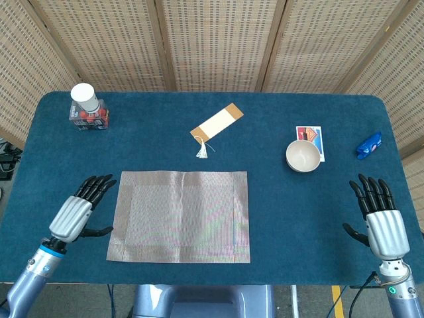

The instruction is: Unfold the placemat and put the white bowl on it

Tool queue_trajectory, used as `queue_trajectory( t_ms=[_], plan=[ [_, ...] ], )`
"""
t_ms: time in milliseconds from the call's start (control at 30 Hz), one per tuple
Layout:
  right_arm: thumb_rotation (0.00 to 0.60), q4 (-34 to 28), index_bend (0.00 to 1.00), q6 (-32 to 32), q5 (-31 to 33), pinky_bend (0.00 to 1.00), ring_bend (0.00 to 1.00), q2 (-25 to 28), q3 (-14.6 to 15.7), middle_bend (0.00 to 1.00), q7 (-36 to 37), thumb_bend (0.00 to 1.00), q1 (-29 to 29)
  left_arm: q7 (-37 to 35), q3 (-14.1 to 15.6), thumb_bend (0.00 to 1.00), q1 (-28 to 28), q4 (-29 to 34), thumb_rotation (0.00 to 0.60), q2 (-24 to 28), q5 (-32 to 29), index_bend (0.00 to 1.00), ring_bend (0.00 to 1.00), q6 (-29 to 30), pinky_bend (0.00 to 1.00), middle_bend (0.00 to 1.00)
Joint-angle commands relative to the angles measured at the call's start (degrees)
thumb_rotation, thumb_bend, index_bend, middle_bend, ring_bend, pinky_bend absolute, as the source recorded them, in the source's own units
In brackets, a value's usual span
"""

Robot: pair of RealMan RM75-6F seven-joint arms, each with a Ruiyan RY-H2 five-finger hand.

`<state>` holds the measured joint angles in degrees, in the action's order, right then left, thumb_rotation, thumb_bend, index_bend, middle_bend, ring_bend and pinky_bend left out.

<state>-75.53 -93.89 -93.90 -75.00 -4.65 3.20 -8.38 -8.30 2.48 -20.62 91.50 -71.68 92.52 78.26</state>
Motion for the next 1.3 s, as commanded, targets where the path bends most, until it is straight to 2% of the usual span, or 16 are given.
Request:
queue_trajectory(
  t_ms=[33, 200, 400, 567, 700, 867, 1200, 1300],
  plan=[
    [0.600, 0.6, 0.10, 2.6, 1.1, 0.00, 0.00, 0.2, -0.8, 0.00, 0.3, 0.00, -1.5, 1.5, -1.2, 0.00, 1.2, 3.7, 0.599, 3.2, -2.2, 0.00, 0.00, 0.7, 0.00, 0.00],
    [0.600, 0.6, 0.10, 8.1, 1.4, 0.00, 0.00, 0.8, -1.6, 0.00, -0.4, 0.00, -5.3, 5.4, -2.4, 0.00, 2.2, 4.4, 0.600, 4.1, -4.4, 0.00, 0.00, 1.6, 0.00, 0.00],
    [0.600, 1.0, 0.12, 19.7, 2.9, 0.00, 0.00, 0.9, -2.7, 0.00, -2.3, 0.00, -12.4, 7.9, -3.5, 0.00, 2.5, 4.4, 0.600, 4.3, -6.6, 0.00, 0.00, 1.0, 0.00, 0.00],
    [0.600, 3.9, 0.14, 30.0, 6.4, 0.00, 0.00, -1.5, -3.9, 0.00, -1.9, 0.00, -18.1, 10.9, -4.7, 0.00, 3.1, 4.8, 0.600, 4.2, -8.9, 0.00, 0.00, 1.4, 0.00, 0.00],
    [0.600, 8.8, 0.16, 36.6, 8.7, 0.00, 0.00, -4.6, -4.4, 0.00, -1.9, 0.00, -21.8, 12.1, -5.2, 0.00, 3.1, 4.8, 0.600, 4.0, -10.0, 0.00, 0.00, 0.8, 0.00, 0.00],
    [0.600, 16.4, 0.17, 41.6, 11.4, 0.00, 0.00, -9.0, -5.2, 0.00, -0.7, 0.00, -24.8, 12.2, -5.7, 0.00, 3.1, 4.5, 0.600, 3.8, -11.0, 0.00, 0.00, 0.1, 0.00, 0.00],
    [0.600, 30.7, 0.25, 47.1, 14.1, 0.00, 0.00, -15.2, -5.2, 0.00, 3.7, 0.00, -28.2, 12.4, -6.4, 0.00, 2.9, 3.9, 0.600, 3.2, -11.9, 0.00, 0.00, -1.1, 0.00, 0.00],
    [0.600, 34.0, 0.30, 48.1, 14.3, 0.00, 0.00, -16.7, -5.1, 0.00, 5.0, 0.04, -28.9, 12.3, -6.5, 0.00, 2.8, 3.7, 0.600, 3.0, -12.1, 0.00, 0.00, -1.6, 0.00, 0.00]
  ],
)
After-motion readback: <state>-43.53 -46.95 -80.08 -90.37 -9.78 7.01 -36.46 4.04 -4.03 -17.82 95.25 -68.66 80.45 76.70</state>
